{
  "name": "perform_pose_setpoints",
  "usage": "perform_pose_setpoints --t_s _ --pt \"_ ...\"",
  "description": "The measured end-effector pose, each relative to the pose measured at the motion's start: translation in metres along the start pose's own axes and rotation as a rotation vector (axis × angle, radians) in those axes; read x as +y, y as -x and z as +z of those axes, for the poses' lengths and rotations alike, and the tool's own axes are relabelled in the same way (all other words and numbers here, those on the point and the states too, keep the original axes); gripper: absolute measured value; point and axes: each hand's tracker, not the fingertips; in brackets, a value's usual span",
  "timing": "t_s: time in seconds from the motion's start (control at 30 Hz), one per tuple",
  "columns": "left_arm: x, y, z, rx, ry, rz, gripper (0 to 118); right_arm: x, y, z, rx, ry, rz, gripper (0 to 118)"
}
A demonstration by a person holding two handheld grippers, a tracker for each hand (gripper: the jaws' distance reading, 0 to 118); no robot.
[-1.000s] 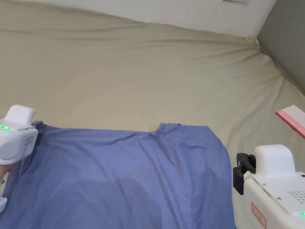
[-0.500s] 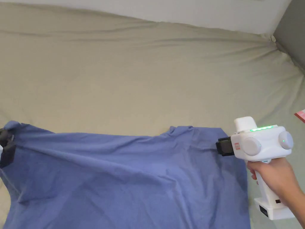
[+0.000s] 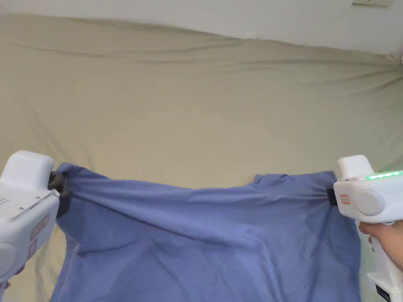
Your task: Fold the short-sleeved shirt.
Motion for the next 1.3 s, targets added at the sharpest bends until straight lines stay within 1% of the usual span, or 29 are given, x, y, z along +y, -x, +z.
perform_pose_setpoints --t_s 0.07,0.27,0.37,0.47,0.67,0.87,1.07,1.3 --pt "0.012 0.005 0.016 0.020 -0.047 0.001 0 0.006 -0.013 0.045 0.001 -0.065 -0.055 6" --pt "0.047 0.021 0.088 0.080 -0.214 -0.001 0 0.007 -0.043 0.189 -0.009 -0.311 -0.139 6" --pt "0.062 0.030 0.130 0.119 -0.294 0.003 0 0.002 -0.051 0.257 -0.051 -0.433 -0.179 6" --pt "0.075 0.042 0.171 0.152 -0.372 0.007 0 -0.004 -0.056 0.314 -0.069 -0.541 -0.210 6" --pt "0.095 0.058 0.251 0.219 -0.526 -0.008 0 -0.013 -0.053 0.406 -0.142 -0.720 -0.192 6" --pt "0.109 0.073 0.314 0.268 -0.654 -0.014 0 -0.012 -0.056 0.466 -0.202 -0.831 -0.189 6" --pt "0.128 0.091 0.352 0.304 -0.734 -0.023 0 0.001 -0.059 0.516 -0.263 -0.949 -0.178 6" --pt "0.164 0.110 0.371 0.318 -0.796 -0.014 0 0.034 -0.066 0.548 -0.314 -0.995 -0.141 6"
